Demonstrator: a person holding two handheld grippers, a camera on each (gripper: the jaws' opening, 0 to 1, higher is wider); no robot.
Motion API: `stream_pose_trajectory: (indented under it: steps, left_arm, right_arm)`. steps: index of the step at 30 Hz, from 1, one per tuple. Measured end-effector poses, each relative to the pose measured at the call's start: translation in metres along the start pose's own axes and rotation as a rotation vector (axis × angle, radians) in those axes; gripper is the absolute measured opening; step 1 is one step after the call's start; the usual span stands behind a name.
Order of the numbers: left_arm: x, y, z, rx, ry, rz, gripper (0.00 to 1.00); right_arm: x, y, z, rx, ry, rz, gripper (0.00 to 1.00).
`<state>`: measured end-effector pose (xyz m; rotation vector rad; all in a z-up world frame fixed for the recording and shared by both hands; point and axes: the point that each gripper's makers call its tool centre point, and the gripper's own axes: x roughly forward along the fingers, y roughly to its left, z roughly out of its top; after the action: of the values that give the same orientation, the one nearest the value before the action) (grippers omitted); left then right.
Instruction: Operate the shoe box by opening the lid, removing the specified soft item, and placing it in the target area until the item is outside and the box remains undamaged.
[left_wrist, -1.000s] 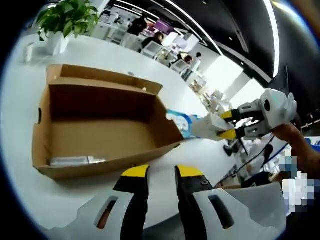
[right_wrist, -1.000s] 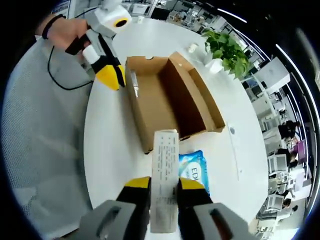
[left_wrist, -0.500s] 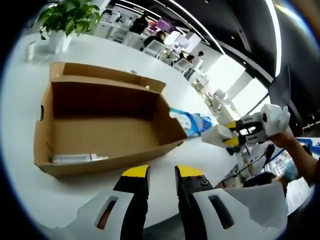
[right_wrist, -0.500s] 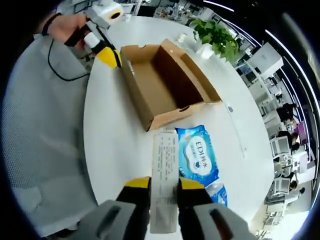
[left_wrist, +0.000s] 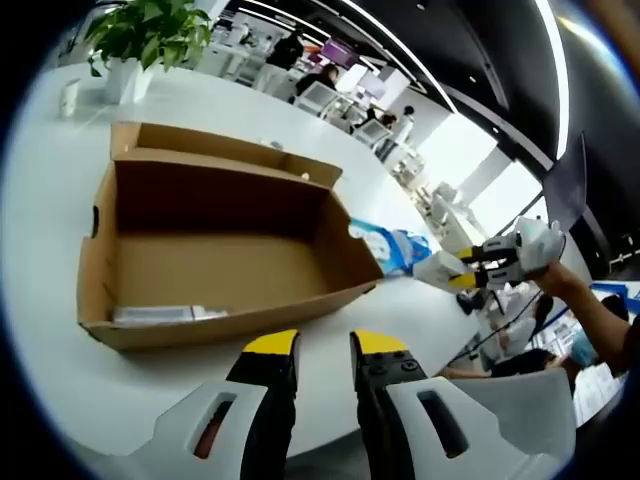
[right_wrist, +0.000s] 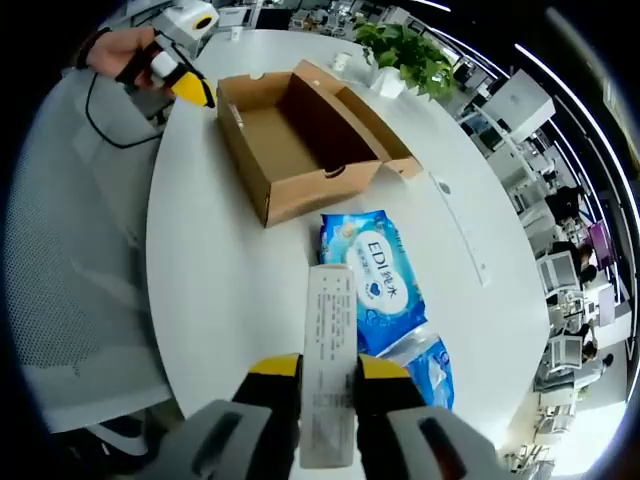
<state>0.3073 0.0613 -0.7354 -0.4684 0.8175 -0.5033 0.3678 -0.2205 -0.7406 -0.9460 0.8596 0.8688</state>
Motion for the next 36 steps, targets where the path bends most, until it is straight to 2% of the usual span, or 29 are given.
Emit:
stream_pose_trajectory:
  steps: [6, 12, 22, 28, 36]
  left_arm:
    - [0.000, -0.002, 0.005, 0.019, -0.020, -0.013, 0.20]
    - [0.004, -0.001, -0.001, 0.043, 0.011, -0.022, 0.20]
    - [0.004, 0.007, -0.001, 0.016, 0.011, -0.014, 0.18]
    - [0.003, 0.011, 0.001, -0.001, 0.000, -0.005, 0.18]
    - [0.006, 0.007, -0.004, 0.002, 0.020, -0.018, 0.18]
  right_arm:
    - [0.002, -0.016, -0.002, -0.002, -0.001, -0.005, 0.16]
    - [-0.001, -0.039, -0.002, -0.022, 0.008, -0.016, 0.16]
    - [0.004, -0.077, -0.009, 0.007, 0.000, -0.034, 0.16]
    - [0.008, -0.103, -0.018, 0.006, 0.025, -0.052, 0.16]
    - [0.020, -0.133, -0.025, 0.007, 0.043, -0.055, 0.16]
